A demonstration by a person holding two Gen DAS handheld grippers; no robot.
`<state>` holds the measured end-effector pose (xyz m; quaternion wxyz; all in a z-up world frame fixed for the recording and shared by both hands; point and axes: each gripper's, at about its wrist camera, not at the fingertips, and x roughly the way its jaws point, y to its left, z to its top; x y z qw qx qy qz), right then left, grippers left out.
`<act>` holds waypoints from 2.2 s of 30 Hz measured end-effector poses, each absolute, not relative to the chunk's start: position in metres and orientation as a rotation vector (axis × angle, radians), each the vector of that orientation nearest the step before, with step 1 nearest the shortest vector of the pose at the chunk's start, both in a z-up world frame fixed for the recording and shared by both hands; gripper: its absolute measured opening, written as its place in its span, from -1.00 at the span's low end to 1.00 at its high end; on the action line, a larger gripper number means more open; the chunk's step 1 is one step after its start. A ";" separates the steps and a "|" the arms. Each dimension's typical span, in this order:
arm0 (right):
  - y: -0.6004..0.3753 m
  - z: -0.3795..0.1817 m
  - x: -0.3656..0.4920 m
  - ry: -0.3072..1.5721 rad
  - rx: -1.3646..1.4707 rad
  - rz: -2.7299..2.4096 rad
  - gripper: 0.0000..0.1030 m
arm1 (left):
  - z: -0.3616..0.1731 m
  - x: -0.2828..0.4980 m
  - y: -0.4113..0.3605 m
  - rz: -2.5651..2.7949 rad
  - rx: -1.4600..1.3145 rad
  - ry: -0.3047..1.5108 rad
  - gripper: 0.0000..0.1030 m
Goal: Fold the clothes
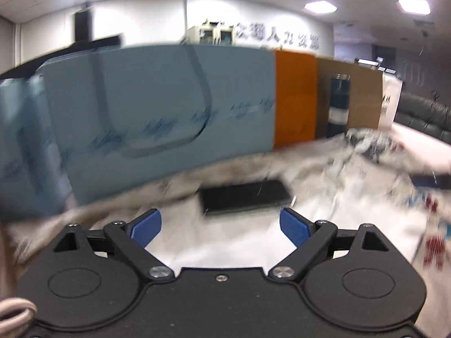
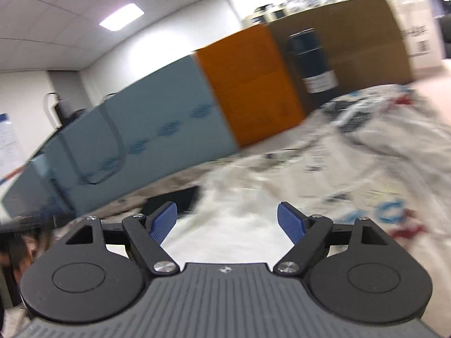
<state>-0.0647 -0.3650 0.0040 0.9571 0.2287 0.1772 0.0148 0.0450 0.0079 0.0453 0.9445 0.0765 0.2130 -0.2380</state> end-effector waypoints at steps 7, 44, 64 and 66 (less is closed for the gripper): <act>-0.345 0.005 0.013 0.493 0.577 0.121 0.48 | 0.010 -0.004 0.016 -0.735 0.353 0.461 0.79; -0.362 -0.031 0.118 0.741 0.652 -0.008 -0.93 | 0.005 0.042 0.017 -0.855 0.126 0.719 -0.68; -0.360 -0.039 0.123 0.782 0.681 0.010 -0.80 | -0.021 0.009 0.016 -0.722 0.926 0.415 0.02; -0.359 -0.037 0.122 0.784 0.682 0.013 -0.73 | -0.026 0.010 0.008 -0.753 1.014 0.400 0.02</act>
